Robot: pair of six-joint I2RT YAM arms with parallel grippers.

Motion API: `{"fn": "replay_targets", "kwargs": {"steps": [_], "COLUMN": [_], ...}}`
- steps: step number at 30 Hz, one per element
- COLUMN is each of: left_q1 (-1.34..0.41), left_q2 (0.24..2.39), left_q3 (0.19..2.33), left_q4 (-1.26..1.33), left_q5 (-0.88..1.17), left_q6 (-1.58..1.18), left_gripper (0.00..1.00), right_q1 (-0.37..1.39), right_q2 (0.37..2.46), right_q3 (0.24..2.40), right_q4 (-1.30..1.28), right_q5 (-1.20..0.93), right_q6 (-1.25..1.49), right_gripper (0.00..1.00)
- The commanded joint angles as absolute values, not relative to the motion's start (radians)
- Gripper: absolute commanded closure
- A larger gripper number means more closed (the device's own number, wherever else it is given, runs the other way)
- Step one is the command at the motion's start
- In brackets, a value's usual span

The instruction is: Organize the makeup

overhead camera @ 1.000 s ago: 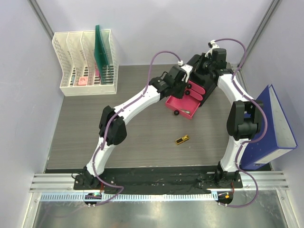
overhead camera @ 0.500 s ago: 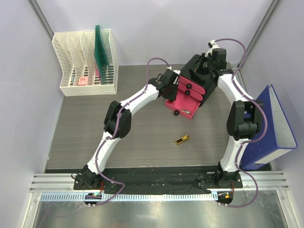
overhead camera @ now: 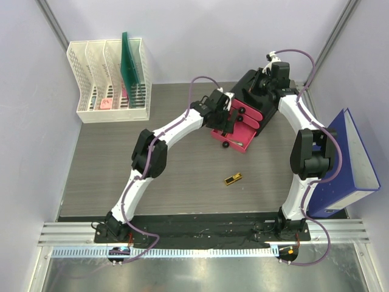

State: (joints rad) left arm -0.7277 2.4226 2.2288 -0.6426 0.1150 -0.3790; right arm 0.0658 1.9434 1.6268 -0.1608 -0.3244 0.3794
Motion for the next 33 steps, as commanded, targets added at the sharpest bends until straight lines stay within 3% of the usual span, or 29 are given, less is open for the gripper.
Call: {"fn": "replay_targets", "kwargs": {"steps": [1,9,25,28,29,31,32,33], "left_q1": [-0.768,-0.919,-1.077,-1.08,-1.08,-1.08,-1.08,-1.081], "left_q2": [2.232,2.103,2.247,2.282,2.296,2.304,2.304,2.303], "left_q3": [2.1,1.822,1.839,1.885,1.894,1.908,1.914,1.914], "left_q4": [-0.618,-0.638,-0.732,-0.762,-0.767,-0.776,-0.776,-0.776], "left_q5": [0.146,0.14,0.068,0.052,0.055,0.058,0.057,0.048], "left_q6": [-0.276,-0.089,0.026,0.032,0.032,0.034,0.031,0.029], "left_gripper": [0.25,0.23,0.23,0.33,0.48,0.69,0.97,1.0], "right_q1": [0.078,0.077,0.077,0.078,0.077,0.077,0.078,0.077], "right_q2": [2.075,2.083,2.074,2.071,2.069,2.071,2.069,2.069], "right_q3": [1.516,1.522,1.489,1.486,1.486,1.486,1.488,1.488], "right_q4": [-0.58,-0.58,-0.58,-0.58,-0.58,-0.58,-0.58,-0.58], "right_q5": [-0.256,-0.258,-0.258,-0.259,-0.258,-0.259,-0.259,-0.259], "right_q6": [0.322,0.321,0.319,0.318,0.318,0.319,0.321,0.321], "right_gripper": [0.99,0.99,0.99,0.99,0.99,0.99,0.99,0.99]}}
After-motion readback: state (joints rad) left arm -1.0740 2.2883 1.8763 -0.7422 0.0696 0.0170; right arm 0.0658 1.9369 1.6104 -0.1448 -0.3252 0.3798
